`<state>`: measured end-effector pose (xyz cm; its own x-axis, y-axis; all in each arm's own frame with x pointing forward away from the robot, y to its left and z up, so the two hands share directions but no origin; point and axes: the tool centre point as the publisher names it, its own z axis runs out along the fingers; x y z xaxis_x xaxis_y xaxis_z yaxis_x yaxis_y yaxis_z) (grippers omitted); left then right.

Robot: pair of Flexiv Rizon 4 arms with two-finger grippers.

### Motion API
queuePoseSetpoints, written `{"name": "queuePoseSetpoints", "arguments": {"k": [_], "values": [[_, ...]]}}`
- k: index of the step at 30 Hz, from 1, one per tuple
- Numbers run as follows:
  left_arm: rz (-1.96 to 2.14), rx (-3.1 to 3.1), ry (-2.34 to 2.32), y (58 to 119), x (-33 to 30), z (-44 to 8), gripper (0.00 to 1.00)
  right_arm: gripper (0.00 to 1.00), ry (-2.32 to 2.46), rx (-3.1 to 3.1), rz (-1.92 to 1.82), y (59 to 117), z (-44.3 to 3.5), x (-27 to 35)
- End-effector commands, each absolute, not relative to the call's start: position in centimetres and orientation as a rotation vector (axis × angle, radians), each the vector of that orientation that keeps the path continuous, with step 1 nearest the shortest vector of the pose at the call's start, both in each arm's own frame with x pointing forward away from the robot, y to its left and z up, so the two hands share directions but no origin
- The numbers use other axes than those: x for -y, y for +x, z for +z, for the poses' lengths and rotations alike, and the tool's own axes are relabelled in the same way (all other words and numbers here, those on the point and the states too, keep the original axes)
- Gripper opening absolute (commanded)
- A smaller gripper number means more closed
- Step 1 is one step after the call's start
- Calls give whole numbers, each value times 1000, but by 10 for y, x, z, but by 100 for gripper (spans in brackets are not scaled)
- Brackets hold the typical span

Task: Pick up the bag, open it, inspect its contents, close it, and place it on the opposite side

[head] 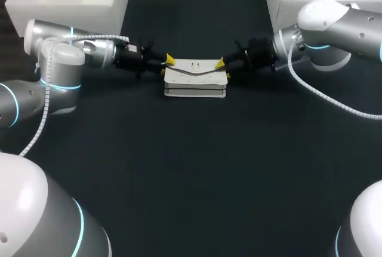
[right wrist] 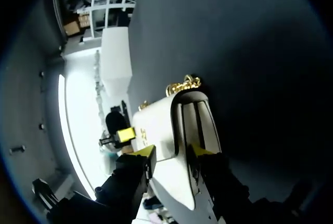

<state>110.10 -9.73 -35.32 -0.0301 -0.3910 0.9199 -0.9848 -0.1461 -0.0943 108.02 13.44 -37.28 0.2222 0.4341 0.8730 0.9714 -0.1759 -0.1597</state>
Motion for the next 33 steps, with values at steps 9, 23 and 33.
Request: {"name": "queuePoseSetpoints", "arguments": {"k": [9,23,33], "values": [[1168,1452,1610,1099,101,-364,0,0,-1721,1316,-902,1079,-380,-140],[1219,1478,1592,1082,92,-332,100,89,-1737,1327,-942,1072,-362,-125],[1228,1506,1626,1066,77,-319,100,44,-1729,1325,-968,1056,-357,-119]]}}
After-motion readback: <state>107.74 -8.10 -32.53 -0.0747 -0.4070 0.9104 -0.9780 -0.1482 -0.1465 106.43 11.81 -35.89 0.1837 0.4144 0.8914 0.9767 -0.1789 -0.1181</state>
